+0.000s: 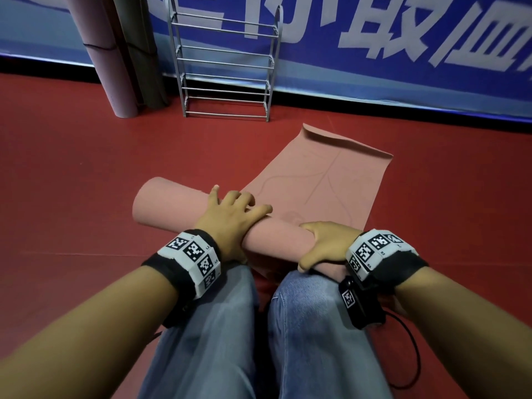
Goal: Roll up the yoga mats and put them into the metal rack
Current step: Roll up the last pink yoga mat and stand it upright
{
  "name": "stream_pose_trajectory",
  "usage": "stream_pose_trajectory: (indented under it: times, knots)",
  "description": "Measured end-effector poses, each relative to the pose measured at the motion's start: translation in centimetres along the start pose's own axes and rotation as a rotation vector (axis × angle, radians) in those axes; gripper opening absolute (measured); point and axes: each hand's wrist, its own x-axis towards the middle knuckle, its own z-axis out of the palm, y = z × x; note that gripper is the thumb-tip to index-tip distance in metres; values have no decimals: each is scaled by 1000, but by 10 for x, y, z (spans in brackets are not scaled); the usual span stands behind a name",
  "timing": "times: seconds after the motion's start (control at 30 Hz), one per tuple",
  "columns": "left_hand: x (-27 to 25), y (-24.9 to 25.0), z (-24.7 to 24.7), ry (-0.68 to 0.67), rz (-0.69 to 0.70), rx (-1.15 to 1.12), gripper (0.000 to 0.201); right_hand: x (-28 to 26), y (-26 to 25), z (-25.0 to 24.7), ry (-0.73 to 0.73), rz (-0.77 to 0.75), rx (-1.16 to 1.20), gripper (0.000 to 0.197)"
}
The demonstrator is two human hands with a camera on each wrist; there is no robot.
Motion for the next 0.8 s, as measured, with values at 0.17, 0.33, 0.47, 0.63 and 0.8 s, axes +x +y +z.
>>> stream_pose_trajectory:
  times: [0.17, 0.33, 0.47, 0.63, 0.8]
  knots:
    - [7, 6, -1, -44, 17, 14, 76, 3, 6, 6, -24, 33, 45, 71]
    - [10, 4, -4, -140, 10, 0, 70, 2, 5, 6, -2, -3, -54, 78]
    - [14, 1, -9, -232, 2, -73, 66, -2, -2, 6, 96, -84, -243, 89]
    - [21, -1, -28, -334, 20, -129, 63, -6, -7, -10, 35, -86, -198, 68]
    - [19, -15, -35, -522, 3, -383, 54, -1, -14, -19, -126, -87, -85, 54]
